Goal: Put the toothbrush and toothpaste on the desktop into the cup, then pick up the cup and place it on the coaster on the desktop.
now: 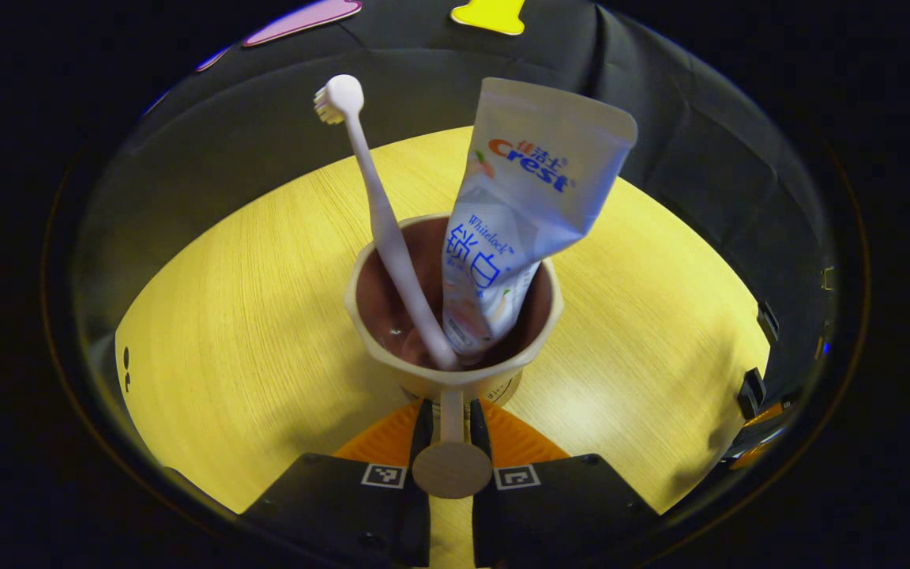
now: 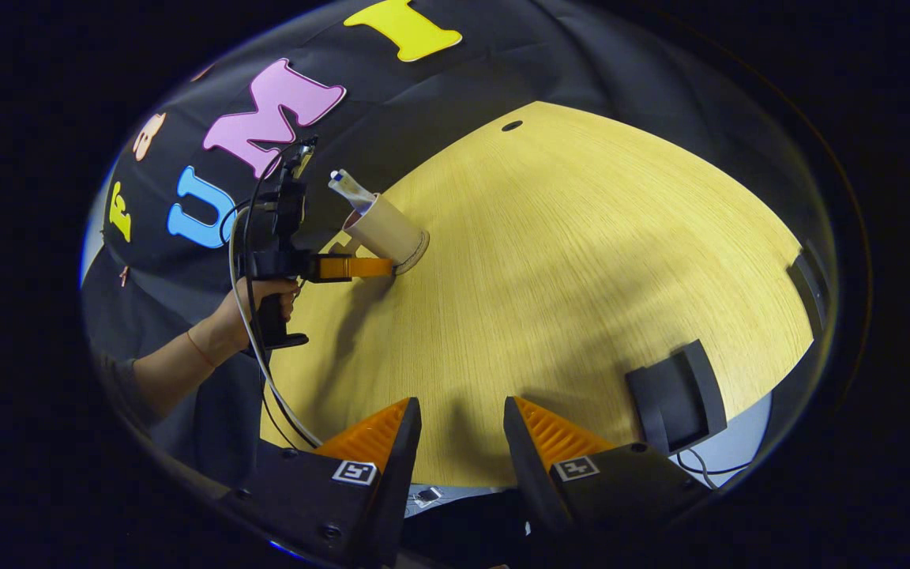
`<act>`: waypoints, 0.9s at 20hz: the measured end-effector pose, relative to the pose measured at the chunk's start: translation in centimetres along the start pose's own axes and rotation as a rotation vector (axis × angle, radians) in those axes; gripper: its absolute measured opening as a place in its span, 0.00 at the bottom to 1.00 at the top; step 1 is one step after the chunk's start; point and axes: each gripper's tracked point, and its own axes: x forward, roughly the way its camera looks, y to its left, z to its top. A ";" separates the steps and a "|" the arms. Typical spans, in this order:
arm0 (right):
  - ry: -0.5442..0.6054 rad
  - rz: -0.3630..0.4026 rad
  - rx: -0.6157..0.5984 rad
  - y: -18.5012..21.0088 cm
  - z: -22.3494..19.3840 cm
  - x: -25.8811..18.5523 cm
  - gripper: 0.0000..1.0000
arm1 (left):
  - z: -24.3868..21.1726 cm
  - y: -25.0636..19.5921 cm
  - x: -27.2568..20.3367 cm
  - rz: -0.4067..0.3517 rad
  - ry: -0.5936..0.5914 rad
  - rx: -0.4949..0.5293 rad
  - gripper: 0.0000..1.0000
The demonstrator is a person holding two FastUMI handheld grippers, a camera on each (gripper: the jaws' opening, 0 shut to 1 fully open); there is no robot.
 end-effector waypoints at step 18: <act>-0.048 -0.029 0.019 1.5 0.2 -0.1 0.55 | -0.3 -2.0 -1.5 -0.074 -0.034 0.060 0.98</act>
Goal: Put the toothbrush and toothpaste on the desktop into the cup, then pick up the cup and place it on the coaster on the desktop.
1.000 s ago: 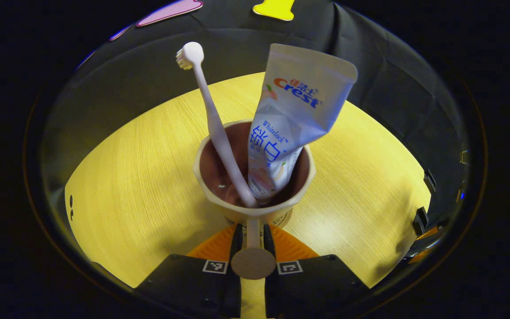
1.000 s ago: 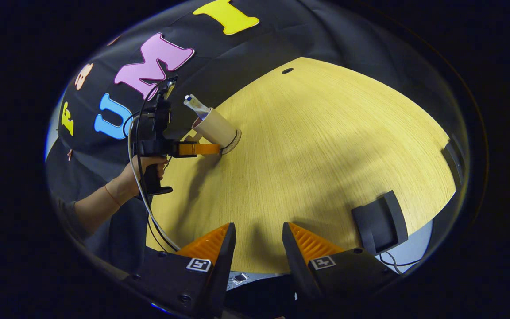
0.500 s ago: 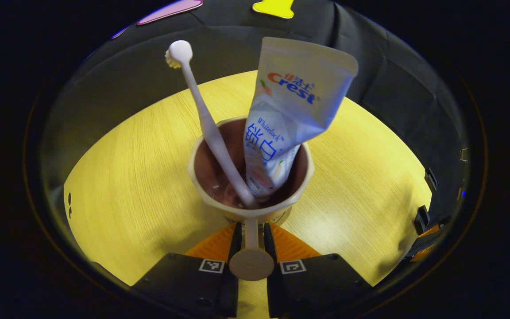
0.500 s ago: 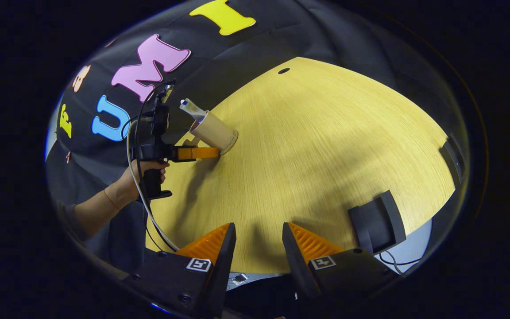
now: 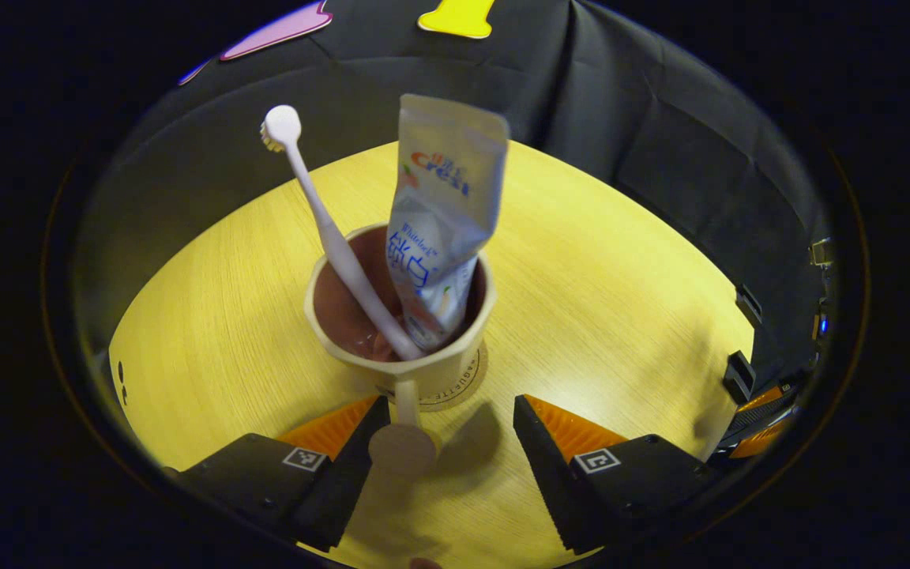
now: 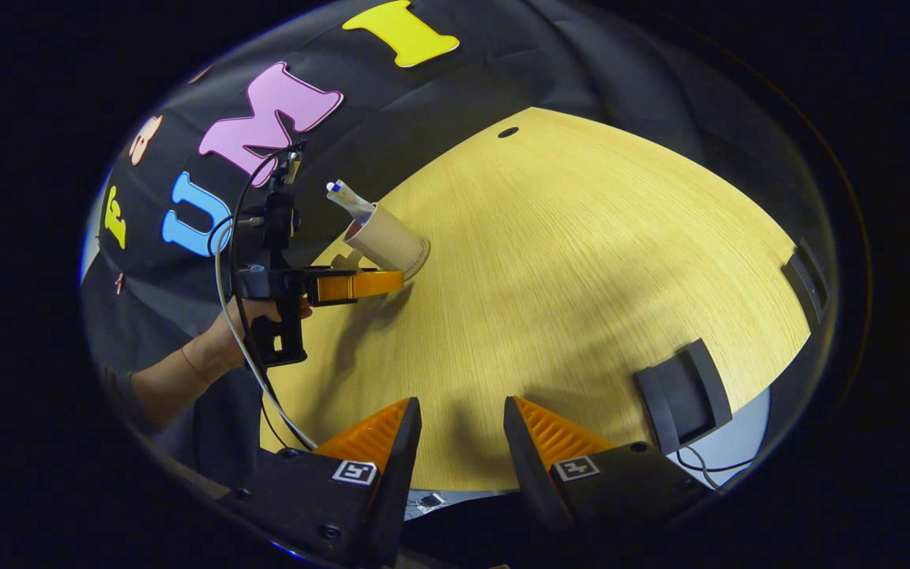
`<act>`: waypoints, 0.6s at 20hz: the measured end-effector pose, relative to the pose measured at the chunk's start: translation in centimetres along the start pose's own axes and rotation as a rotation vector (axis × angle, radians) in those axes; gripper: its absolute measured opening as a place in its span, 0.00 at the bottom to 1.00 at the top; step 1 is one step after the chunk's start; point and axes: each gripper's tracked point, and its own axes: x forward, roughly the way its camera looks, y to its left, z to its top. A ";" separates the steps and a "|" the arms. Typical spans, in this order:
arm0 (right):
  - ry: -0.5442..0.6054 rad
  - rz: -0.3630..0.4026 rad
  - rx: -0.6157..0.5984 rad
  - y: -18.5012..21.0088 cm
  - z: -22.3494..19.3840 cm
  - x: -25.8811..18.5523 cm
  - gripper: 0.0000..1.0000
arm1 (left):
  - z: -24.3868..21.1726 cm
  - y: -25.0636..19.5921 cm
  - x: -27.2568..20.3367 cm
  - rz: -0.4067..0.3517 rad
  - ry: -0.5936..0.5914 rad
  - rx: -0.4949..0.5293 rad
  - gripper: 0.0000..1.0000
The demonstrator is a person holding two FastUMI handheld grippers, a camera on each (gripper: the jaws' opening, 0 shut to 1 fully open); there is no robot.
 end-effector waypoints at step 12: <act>-0.112 -0.072 -0.001 4.0 2.0 -1.2 0.65 | 1.5 -0.2 -8.5 -0.004 -0.141 0.029 0.98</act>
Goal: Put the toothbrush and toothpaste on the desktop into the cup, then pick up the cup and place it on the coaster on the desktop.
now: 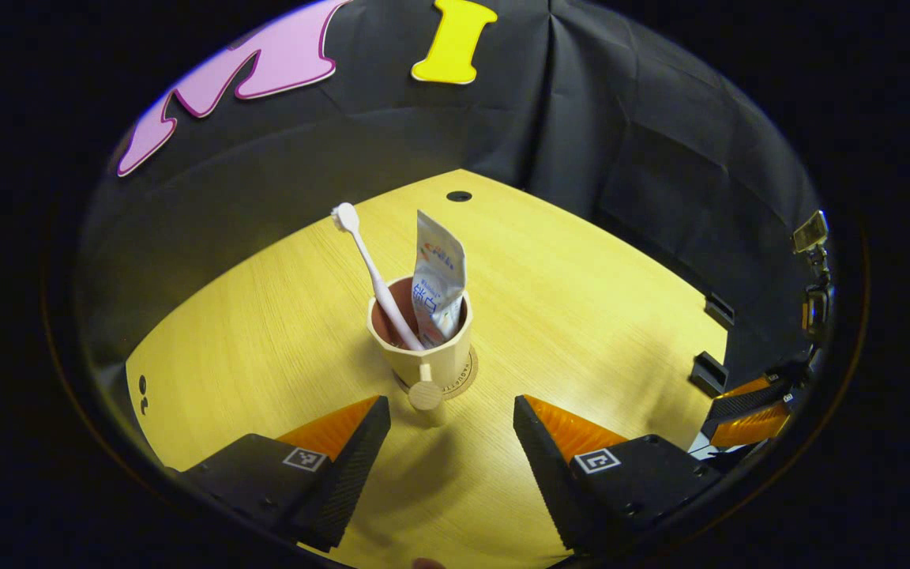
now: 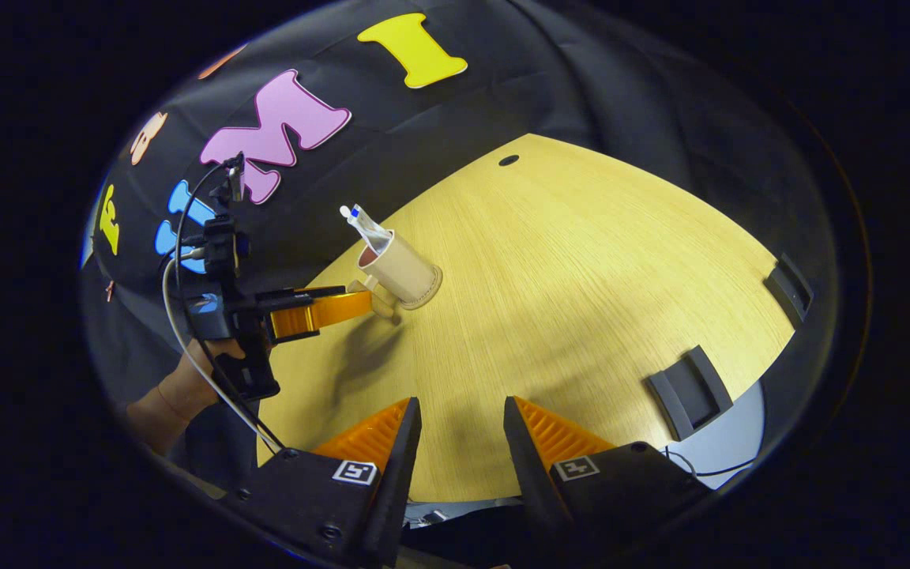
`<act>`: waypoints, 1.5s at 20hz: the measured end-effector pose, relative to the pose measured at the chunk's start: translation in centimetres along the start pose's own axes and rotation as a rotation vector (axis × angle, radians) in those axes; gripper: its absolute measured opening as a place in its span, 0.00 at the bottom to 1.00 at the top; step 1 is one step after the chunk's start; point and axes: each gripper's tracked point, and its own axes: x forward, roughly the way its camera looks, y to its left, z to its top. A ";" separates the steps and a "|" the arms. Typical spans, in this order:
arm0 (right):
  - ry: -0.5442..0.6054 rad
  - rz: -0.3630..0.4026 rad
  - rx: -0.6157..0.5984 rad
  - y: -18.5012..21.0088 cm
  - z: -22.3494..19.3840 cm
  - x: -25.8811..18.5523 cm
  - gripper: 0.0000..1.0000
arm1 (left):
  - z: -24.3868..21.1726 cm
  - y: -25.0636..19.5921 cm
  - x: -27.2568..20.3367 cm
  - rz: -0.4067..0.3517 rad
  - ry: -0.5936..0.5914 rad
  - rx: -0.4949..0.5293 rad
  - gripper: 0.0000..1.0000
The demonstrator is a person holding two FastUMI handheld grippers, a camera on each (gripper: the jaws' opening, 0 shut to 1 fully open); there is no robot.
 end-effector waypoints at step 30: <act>-0.041 0.060 -0.114 8.4 4.2 1.7 0.55 | -1.4 6.0 -16.1 0.141 -0.247 -0.222 0.98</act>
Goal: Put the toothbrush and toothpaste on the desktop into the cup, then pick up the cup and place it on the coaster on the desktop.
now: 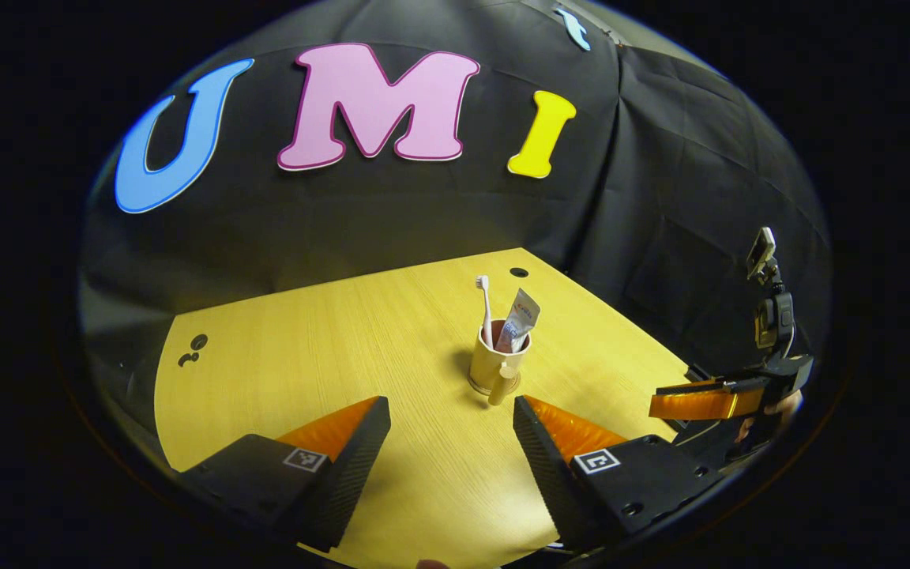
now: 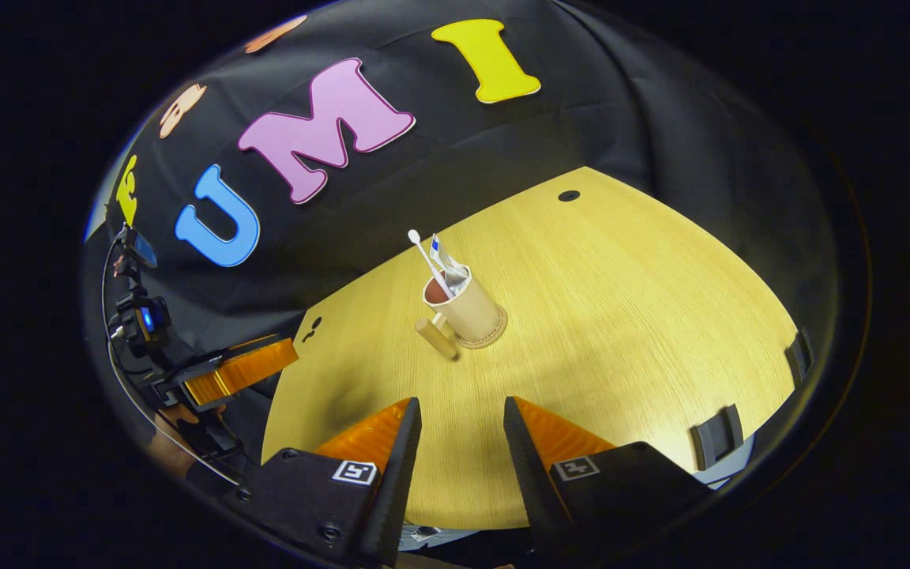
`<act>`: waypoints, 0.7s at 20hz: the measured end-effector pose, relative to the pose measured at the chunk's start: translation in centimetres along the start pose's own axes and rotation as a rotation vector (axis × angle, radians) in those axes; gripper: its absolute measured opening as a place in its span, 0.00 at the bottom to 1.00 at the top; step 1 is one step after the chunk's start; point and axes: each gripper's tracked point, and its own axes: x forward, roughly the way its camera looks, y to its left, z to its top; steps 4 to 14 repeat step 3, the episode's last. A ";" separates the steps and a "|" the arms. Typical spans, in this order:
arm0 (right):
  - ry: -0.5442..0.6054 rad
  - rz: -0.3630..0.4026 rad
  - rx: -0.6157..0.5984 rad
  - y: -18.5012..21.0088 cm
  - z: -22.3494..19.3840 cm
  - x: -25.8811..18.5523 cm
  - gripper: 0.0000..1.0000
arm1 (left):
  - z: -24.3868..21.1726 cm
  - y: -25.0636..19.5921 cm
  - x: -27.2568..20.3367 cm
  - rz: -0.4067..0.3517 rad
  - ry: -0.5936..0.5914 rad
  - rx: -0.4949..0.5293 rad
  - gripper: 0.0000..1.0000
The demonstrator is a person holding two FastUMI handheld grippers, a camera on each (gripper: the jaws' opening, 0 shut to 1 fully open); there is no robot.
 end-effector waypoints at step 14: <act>0.004 0.003 0.009 -0.2 0.2 0.1 0.55 | 0.0 0.5 -0.7 0.019 -0.009 -0.022 0.97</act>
